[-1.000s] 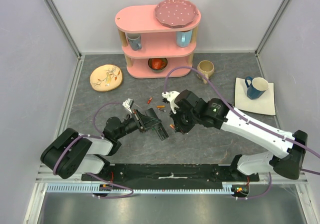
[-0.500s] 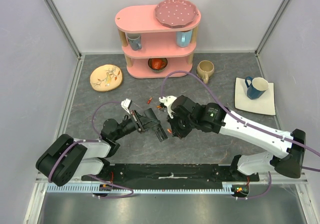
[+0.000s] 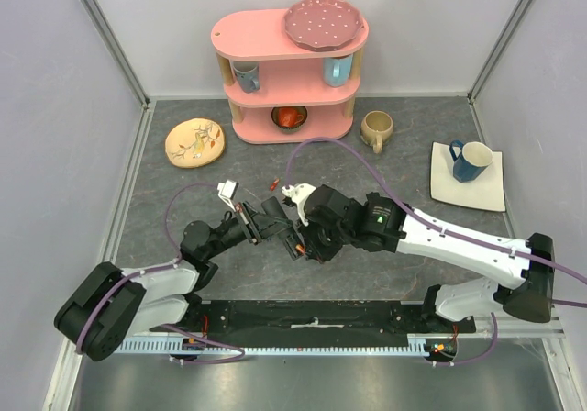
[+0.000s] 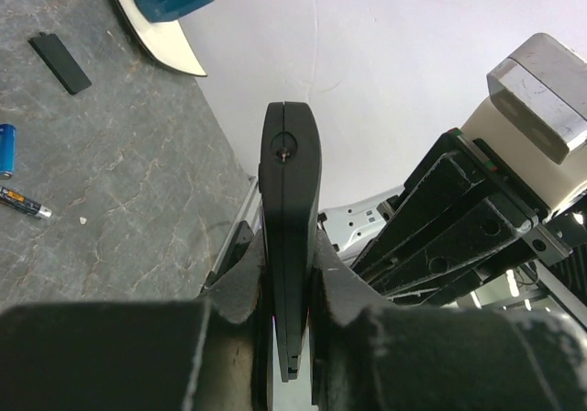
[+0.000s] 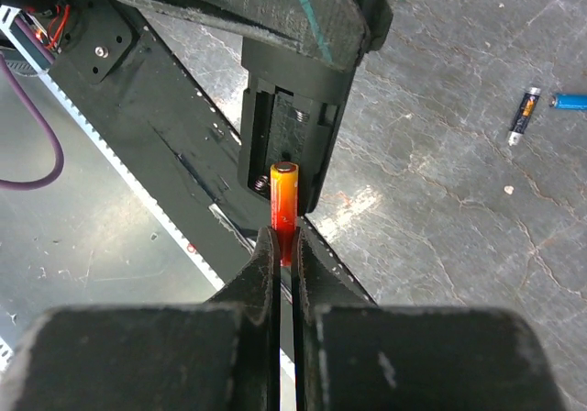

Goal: Load the batteries into the remote control

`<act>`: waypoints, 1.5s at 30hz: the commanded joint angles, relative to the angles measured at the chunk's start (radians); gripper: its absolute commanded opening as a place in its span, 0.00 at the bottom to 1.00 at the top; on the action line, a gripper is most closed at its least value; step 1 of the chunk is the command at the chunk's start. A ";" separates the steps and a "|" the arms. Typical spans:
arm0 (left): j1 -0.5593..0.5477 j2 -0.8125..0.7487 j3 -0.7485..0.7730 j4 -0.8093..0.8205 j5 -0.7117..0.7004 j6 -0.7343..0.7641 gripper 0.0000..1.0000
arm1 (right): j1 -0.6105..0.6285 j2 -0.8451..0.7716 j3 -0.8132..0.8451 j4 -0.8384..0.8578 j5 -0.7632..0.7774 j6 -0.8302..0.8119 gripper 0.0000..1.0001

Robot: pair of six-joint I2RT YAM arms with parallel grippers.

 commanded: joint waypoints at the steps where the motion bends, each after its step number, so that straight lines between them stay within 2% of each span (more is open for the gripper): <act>1: -0.011 -0.072 0.030 -0.048 -0.008 0.083 0.02 | 0.004 0.023 -0.014 0.043 0.022 0.026 0.00; 9: -0.017 -0.162 0.031 -0.194 -0.025 0.127 0.02 | 0.005 0.029 -0.030 0.072 0.050 0.041 0.00; 28: -0.017 -0.104 0.016 -0.128 -0.019 0.061 0.02 | 0.005 0.051 -0.043 0.072 0.083 0.040 0.00; 45: -0.025 -0.116 0.015 -0.131 -0.016 0.036 0.02 | 0.004 0.098 -0.044 0.092 0.135 0.084 0.00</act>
